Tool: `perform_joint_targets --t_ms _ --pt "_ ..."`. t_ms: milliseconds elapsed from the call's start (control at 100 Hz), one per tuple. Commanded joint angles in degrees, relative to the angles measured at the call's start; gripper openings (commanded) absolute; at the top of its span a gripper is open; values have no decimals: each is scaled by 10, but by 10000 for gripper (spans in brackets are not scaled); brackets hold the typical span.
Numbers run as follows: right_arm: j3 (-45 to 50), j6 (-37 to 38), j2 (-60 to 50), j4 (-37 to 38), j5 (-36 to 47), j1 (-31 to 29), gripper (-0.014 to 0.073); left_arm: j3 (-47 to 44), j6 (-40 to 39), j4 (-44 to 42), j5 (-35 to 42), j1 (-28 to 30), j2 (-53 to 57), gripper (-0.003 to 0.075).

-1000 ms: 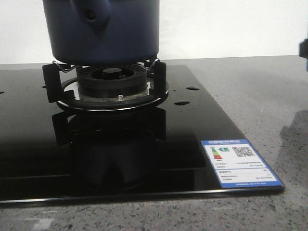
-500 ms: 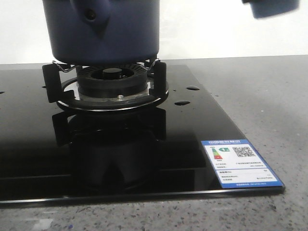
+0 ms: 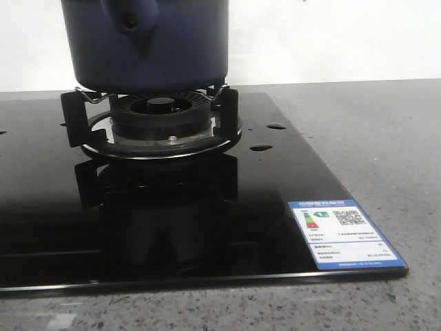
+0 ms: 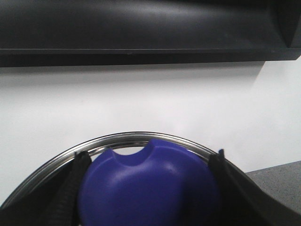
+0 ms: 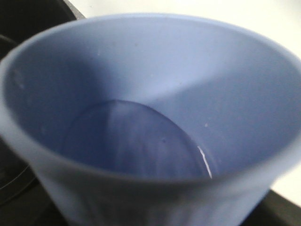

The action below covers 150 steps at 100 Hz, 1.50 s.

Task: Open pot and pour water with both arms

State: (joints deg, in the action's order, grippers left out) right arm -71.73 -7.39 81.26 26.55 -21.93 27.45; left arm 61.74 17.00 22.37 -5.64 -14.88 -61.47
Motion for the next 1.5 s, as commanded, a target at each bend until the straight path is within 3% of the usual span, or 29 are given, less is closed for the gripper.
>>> perform_joint_targets --t_ms 0,230,430,870,1490 --pt "-53 -1 -2 50 18 17 294 22 0 1 56 2 14 333" --pt "-109 -1 41 163 -58 65 294 22 0 1 56 2 14 333" --pt "-111 -1 62 282 -72 102 294 22 0 1 56 2 14 333" --pt "-111 -1 79 512 -73 108 294 22 0 1 56 2 14 333" --pt "-111 -1 79 710 -65 108 294 22 0 1 56 2 14 333"
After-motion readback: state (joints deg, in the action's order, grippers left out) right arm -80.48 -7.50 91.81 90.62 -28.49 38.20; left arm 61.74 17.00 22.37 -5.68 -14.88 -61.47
